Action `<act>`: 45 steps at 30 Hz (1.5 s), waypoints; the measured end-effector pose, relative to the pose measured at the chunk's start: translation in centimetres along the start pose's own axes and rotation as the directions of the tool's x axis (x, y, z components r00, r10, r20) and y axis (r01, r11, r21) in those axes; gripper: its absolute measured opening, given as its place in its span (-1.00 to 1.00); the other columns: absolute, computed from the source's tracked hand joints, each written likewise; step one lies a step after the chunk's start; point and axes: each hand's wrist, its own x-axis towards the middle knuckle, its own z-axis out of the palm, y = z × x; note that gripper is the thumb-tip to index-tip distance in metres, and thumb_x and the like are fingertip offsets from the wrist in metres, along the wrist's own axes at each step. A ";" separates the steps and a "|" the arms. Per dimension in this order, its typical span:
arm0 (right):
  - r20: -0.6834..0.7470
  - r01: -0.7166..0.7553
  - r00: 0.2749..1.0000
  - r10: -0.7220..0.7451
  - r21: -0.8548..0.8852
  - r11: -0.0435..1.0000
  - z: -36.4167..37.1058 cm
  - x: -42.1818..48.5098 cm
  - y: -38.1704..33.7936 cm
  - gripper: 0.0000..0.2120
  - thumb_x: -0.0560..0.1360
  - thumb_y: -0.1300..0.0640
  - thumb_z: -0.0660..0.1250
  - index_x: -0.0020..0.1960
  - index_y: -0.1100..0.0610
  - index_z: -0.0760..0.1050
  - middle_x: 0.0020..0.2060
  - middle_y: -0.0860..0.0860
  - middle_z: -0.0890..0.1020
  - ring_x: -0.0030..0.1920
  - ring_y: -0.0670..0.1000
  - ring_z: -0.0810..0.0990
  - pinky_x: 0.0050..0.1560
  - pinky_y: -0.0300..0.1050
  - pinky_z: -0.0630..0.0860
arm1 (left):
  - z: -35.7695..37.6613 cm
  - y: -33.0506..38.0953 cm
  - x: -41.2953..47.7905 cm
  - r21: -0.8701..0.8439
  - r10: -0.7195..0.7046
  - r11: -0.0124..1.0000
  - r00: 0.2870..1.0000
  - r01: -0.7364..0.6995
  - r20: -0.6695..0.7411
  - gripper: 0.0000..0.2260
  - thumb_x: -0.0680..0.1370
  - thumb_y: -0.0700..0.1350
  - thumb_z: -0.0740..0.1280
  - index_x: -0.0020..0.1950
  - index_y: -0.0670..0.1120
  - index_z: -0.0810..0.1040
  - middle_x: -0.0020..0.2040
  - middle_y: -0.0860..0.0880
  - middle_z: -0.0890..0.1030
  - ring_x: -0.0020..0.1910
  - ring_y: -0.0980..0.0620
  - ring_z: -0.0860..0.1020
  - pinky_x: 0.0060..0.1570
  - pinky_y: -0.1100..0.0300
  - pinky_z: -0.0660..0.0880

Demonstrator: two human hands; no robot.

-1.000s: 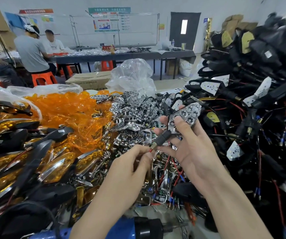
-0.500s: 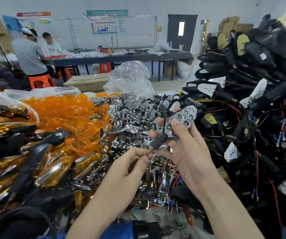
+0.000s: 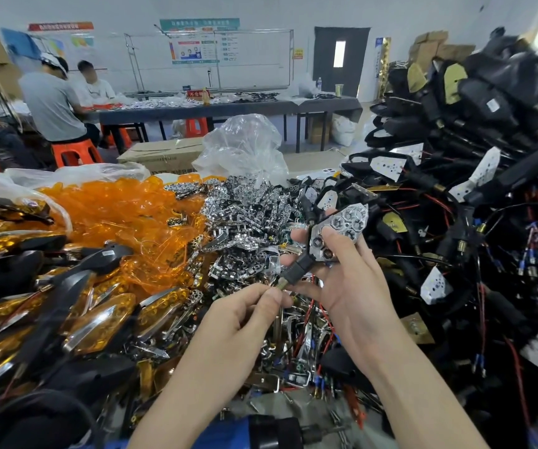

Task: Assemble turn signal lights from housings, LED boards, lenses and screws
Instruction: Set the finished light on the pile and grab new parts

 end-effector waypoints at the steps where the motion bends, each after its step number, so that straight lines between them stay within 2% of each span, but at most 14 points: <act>1: -0.003 -0.001 1.000 0.001 0.004 1.000 0.0 0.0 0.0 -0.48 0.67 0.10 0.26 0.56 0.20 0.20 0.02 0.11 0.74 -0.10 0.14 0.74 -0.24 0.04 0.65 | 0.0 0.0 0.0 0.001 -0.001 1.000 1.000 0.001 -0.002 -0.71 0.55 0.26 0.14 -0.01 0.23 0.63 -0.54 0.15 0.23 -0.54 0.19 0.22 -0.48 0.41 0.23; 5: -0.005 0.006 1.000 -0.006 0.010 1.000 0.0 0.0 -0.2 -0.69 0.65 0.09 0.28 0.35 0.17 0.42 0.02 0.11 0.74 -0.14 0.12 0.73 -0.26 0.02 0.64 | 0.1 0.0 0.0 0.010 0.001 1.000 1.000 -0.001 -0.028 -0.67 0.52 0.30 0.15 -0.05 0.20 0.65 -0.51 0.12 0.21 -0.50 0.16 0.20 -0.45 0.35 0.22; 8: -0.007 0.008 1.000 -0.008 0.007 1.000 -0.1 0.0 -0.1 -0.79 0.65 0.08 0.28 0.25 0.10 0.46 0.00 0.10 0.73 -0.16 0.11 0.73 -0.27 0.00 0.63 | 0.1 0.0 0.0 0.011 0.009 1.000 0.999 -0.009 -0.038 -0.67 0.51 0.31 0.17 -0.07 0.19 0.65 -0.51 0.12 0.23 -0.50 0.16 0.21 -0.46 0.34 0.22; 17: -0.016 0.071 0.997 -0.073 -0.079 0.994 -0.1 0.1 0.4 -0.87 0.66 0.07 0.30 0.18 0.07 0.47 -0.03 0.04 0.74 -0.15 0.10 0.74 -0.24 -0.04 0.64 | 0.1 0.0 0.1 0.017 -0.010 1.000 0.999 0.011 -0.037 -0.70 0.51 0.29 0.18 -0.08 0.21 0.66 -0.56 0.11 0.25 -0.55 0.14 0.21 -0.43 0.29 0.25; 22: 0.008 0.114 0.993 -0.114 -0.136 0.984 0.0 0.0 0.5 -0.80 0.67 0.09 0.29 0.27 0.07 0.44 -0.03 0.03 0.73 -0.15 0.11 0.74 -0.21 -0.08 0.65 | 0.0 -0.3 0.1 0.038 -0.008 0.999 0.999 0.010 -0.042 -0.75 0.58 0.19 0.23 -0.10 0.18 0.67 -0.56 0.13 0.28 -0.55 0.16 0.23 -0.44 0.33 0.20; 24: 0.014 0.134 0.991 -0.134 -0.163 0.977 0.1 -0.1 0.5 -0.81 0.67 0.08 0.29 0.27 0.05 0.44 -0.03 0.03 0.73 -0.14 0.11 0.74 -0.20 -0.07 0.66 | -0.1 -0.5 0.2 0.055 -0.005 0.998 0.999 0.007 -0.042 -0.74 0.58 0.21 0.22 -0.10 0.19 0.67 -0.56 0.14 0.32 -0.54 0.18 0.27 -0.38 0.27 0.28; 28: 0.010 0.170 0.985 -0.172 -0.215 0.962 0.2 -0.2 0.6 -0.82 0.68 0.09 0.28 0.27 0.04 0.43 -0.05 0.02 0.72 -0.15 0.10 0.74 -0.20 -0.10 0.65 | -0.1 -0.8 0.2 0.075 0.007 0.997 0.999 -0.002 -0.054 -0.65 0.54 0.30 0.20 -0.12 0.14 0.68 -0.45 0.07 0.53 -0.46 0.12 0.45 -0.36 0.18 0.42; 30: 0.017 0.184 0.983 -0.185 -0.225 0.957 0.3 -0.2 0.6 -0.81 0.68 0.10 0.28 0.28 0.03 0.42 -0.07 0.00 0.72 -0.17 0.08 0.74 -0.21 -0.13 0.64 | 0.0 -1.0 0.3 0.080 -0.003 0.997 0.997 0.009 -0.076 -0.63 0.52 0.33 0.20 -0.13 0.12 0.67 -0.26 -0.03 0.67 -0.26 -0.03 0.62 -0.19 -0.01 0.55; 32: 0.023 0.188 0.982 -0.188 -0.226 0.956 0.3 -0.2 0.6 -0.77 0.67 0.09 0.28 0.31 0.04 0.41 -0.07 -0.01 0.72 -0.18 0.07 0.74 -0.21 -0.14 0.64 | 0.1 -1.2 0.3 0.091 -0.001 0.996 0.996 0.009 -0.092 -0.62 0.52 0.33 0.21 -0.13 0.10 0.67 -0.21 -0.06 0.68 -0.20 -0.07 0.63 -0.14 -0.07 0.54; 34: 0.028 0.188 0.982 -0.186 -0.225 0.956 0.3 -0.2 0.6 -0.77 0.67 0.08 0.28 0.31 0.04 0.41 -0.06 -0.01 0.72 -0.17 0.07 0.74 -0.21 -0.13 0.64 | 0.1 -1.2 0.3 0.104 0.013 0.995 0.995 -0.003 -0.097 -0.64 0.52 0.33 0.20 -0.12 0.14 0.66 -0.27 -0.01 0.66 -0.30 -0.01 0.59 -0.25 0.02 0.52; 35: 0.031 0.187 0.982 -0.185 -0.223 0.957 0.3 -0.2 0.6 -0.79 0.67 0.08 0.29 0.28 0.04 0.42 -0.06 -0.01 0.72 -0.16 0.07 0.74 -0.20 -0.12 0.65 | 0.0 -1.3 0.3 0.107 0.023 0.994 0.995 -0.012 -0.100 -0.68 0.52 0.32 0.21 -0.10 0.17 0.66 -0.32 0.04 0.63 -0.36 0.04 0.55 -0.35 0.14 0.48; 37: 0.037 0.184 0.983 -0.181 -0.219 0.958 0.2 -0.1 0.6 -0.82 0.66 0.06 0.30 0.25 0.02 0.44 -0.05 -0.01 0.72 -0.16 0.07 0.74 -0.18 -0.10 0.66 | 0.0 -1.3 0.3 0.105 0.037 0.994 0.994 -0.026 -0.102 -0.76 0.53 0.29 0.22 -0.07 0.25 0.64 -0.37 0.07 0.57 -0.43 0.13 0.46 -0.39 0.29 0.40; 40: 0.046 0.176 0.984 -0.170 -0.219 0.960 0.3 -0.1 0.5 -0.76 0.57 -0.02 0.32 0.22 -0.02 0.46 -0.05 -0.02 0.72 -0.16 0.07 0.73 -0.18 -0.11 0.66 | -0.1 -1.4 0.3 0.091 0.038 0.995 0.995 -0.030 -0.091 -0.81 0.55 0.26 0.23 -0.02 0.29 0.62 -0.34 0.05 0.57 -0.43 0.20 0.41 -0.38 0.35 0.35; 45: 0.052 0.167 0.986 -0.160 -0.195 0.967 0.2 0.0 0.7 -0.70 0.55 -0.04 0.33 0.25 -0.02 0.45 -0.03 0.01 0.72 -0.16 0.07 0.73 -0.18 -0.08 0.66 | -0.1 -1.2 0.1 0.096 0.037 0.995 0.997 -0.030 -0.069 -0.87 0.57 0.20 0.25 0.02 0.34 0.60 -0.46 0.20 0.48 -0.48 0.23 0.39 -0.40 0.37 0.35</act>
